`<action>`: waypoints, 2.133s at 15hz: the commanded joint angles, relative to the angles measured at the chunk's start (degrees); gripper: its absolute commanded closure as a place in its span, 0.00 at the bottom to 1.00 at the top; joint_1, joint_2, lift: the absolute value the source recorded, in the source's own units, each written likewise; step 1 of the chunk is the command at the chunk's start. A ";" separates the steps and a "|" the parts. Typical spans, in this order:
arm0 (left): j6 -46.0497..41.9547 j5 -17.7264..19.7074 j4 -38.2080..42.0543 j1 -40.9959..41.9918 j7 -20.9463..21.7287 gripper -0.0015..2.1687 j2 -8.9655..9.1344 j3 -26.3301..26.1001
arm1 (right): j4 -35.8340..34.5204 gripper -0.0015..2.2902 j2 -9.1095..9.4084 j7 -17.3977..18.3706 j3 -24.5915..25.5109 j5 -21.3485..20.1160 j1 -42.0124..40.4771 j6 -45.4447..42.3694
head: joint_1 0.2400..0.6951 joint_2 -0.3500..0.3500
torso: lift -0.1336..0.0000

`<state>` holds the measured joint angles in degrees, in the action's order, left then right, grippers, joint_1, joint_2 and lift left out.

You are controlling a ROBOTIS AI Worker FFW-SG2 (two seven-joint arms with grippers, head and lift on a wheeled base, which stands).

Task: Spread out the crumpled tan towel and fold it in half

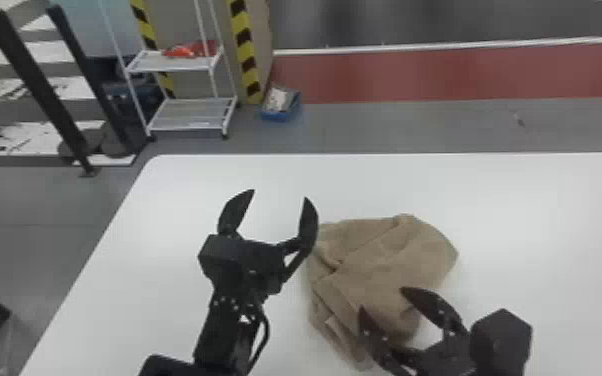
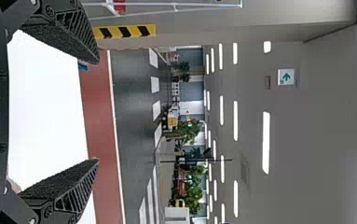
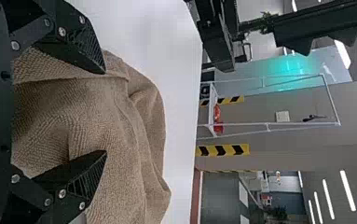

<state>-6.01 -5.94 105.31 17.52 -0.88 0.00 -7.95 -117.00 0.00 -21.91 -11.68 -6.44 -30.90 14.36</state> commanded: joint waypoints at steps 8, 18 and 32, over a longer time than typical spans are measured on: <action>0.00 -0.13 1.30 1.11 0.00 0.07 0.15 -0.40 | -4.11 0.73 0.05 1.08 -0.53 -2.00 -1.27 3.01 | 1.00 0.68 | 0.07; -0.18 -0.13 1.21 1.46 0.00 0.06 0.15 -0.22 | -7.63 0.09 0.05 0.56 -0.80 -1.91 -1.54 4.06 | 1.00 0.66 | 0.07; -0.53 0.05 0.95 1.11 0.00 0.06 0.15 -0.22 | -7.36 0.81 0.05 3.19 -3.43 -8.33 -0.57 9.69 | 1.00 0.68 | 0.07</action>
<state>-6.50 -5.91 106.22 18.63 -0.88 0.00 -8.17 -123.97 0.00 -18.72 -15.02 -15.06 -31.48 24.03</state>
